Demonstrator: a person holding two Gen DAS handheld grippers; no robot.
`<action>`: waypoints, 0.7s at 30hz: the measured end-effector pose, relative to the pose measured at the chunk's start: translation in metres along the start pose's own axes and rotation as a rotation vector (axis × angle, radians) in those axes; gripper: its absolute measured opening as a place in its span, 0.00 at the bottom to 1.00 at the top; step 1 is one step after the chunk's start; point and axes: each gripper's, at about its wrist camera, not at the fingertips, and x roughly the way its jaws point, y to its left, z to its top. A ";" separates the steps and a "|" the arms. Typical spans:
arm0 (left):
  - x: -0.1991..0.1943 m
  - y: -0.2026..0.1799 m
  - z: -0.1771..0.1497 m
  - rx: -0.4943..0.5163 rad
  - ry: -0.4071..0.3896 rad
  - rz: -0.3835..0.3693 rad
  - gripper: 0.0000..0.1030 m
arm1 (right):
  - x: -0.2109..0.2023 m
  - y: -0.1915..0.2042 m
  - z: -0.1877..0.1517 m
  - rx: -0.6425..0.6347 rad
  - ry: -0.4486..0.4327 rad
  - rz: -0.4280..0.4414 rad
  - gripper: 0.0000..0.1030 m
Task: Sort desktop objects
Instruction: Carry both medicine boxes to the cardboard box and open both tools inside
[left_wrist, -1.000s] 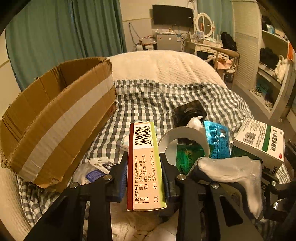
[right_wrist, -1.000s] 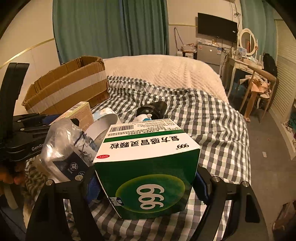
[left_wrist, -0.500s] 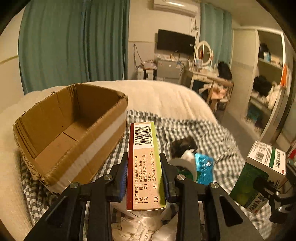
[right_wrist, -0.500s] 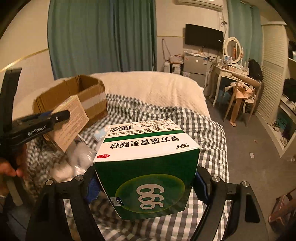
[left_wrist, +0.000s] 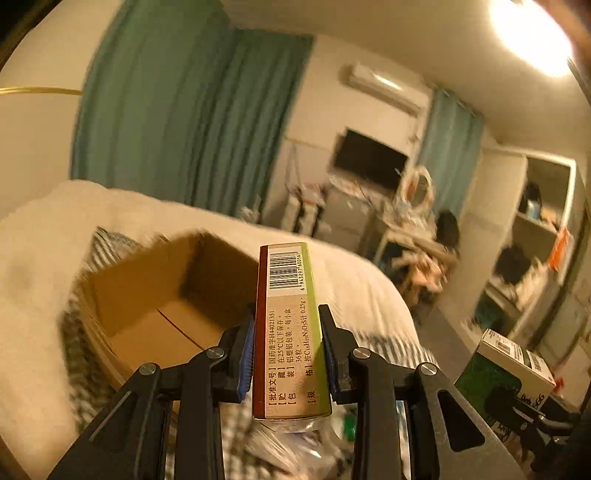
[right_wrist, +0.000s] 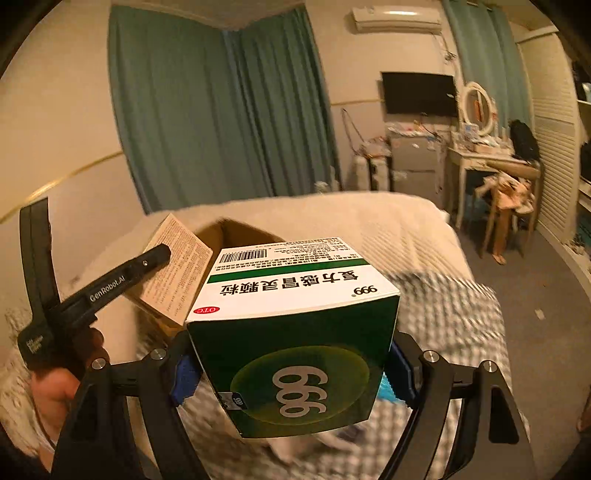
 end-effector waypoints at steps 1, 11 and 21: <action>0.000 0.009 0.012 -0.009 -0.026 0.021 0.30 | 0.006 0.011 0.008 -0.003 -0.009 0.013 0.78; 0.033 0.094 0.058 -0.098 -0.009 0.046 0.30 | 0.102 0.085 0.052 0.070 -0.024 0.136 0.78; 0.085 0.128 0.013 -0.100 0.121 0.046 0.30 | 0.198 0.093 0.042 0.104 0.065 0.108 0.78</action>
